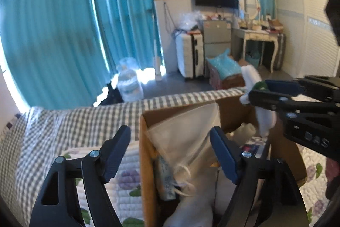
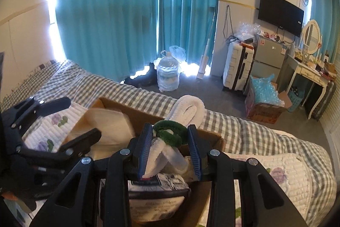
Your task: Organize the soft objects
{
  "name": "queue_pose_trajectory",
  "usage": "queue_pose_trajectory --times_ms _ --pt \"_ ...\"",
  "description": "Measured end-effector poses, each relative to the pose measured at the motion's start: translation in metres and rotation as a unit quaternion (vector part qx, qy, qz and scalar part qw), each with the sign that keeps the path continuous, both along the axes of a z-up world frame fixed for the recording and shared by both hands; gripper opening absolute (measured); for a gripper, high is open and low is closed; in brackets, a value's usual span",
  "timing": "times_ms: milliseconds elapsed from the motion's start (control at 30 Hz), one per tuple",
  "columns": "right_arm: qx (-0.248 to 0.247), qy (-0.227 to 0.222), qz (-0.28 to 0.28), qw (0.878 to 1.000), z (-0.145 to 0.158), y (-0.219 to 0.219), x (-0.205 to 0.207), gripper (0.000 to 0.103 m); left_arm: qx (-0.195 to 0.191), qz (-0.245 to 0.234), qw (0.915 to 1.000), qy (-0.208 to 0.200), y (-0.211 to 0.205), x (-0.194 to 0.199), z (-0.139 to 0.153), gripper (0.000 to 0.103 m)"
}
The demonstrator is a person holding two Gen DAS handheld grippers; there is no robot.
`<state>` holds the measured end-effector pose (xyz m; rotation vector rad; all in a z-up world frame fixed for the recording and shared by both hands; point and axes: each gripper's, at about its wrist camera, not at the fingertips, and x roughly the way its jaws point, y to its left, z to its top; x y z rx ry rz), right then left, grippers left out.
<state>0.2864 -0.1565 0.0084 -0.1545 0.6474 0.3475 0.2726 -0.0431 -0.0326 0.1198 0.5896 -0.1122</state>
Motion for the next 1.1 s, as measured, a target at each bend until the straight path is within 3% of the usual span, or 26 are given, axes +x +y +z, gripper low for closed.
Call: queue_pose_trajectory --times_ms 33,100,133,167,400,667,767,833,900,967,1100 --pt "0.005 0.0 -0.003 1.0 0.0 0.001 0.003 0.036 0.0 -0.002 1.0 -0.004 0.003 -0.002 0.001 0.078" --pt "0.006 -0.007 -0.016 1.0 0.001 0.004 0.005 0.052 0.002 0.001 1.0 -0.007 0.007 -0.004 0.002 0.079" --pt "0.008 -0.013 -0.029 0.999 0.003 0.004 0.005 0.068 0.001 0.004 1.0 -0.008 0.011 -0.005 0.002 0.079" --pt "0.012 -0.015 -0.033 0.999 0.005 0.004 0.005 0.072 0.0 0.007 0.9999 -0.008 0.013 -0.006 0.004 0.079" --pt "0.015 -0.037 -0.04 0.998 0.049 0.006 -0.024 0.072 0.001 0.017 0.9996 -0.024 0.023 -0.024 0.029 0.079" --pt "0.013 -0.114 -0.049 0.992 0.157 0.0 -0.112 0.072 -0.023 0.02 0.9938 -0.107 0.035 -0.096 0.121 0.079" --pt "0.017 -0.147 -0.052 0.988 0.194 -0.005 -0.152 0.078 -0.023 0.022 0.9878 -0.152 0.038 -0.132 0.158 0.093" --pt "0.018 -0.163 -0.065 0.984 0.215 -0.008 -0.182 0.081 -0.026 0.023 0.9821 -0.185 0.041 -0.157 0.178 0.097" --pt "0.018 -0.182 -0.084 0.98 0.227 -0.012 -0.215 0.086 -0.032 0.023 0.9756 -0.216 0.045 -0.182 0.193 0.102" --pt "0.023 -0.205 -0.087 0.975 0.234 -0.016 -0.242 0.102 -0.042 0.023 0.9703 -0.237 0.049 -0.204 0.203 0.103" --pt "0.03 -0.222 -0.093 0.97 0.225 -0.022 -0.278 0.103 -0.053 0.019 0.965 -0.256 0.057 -0.234 0.199 0.103"
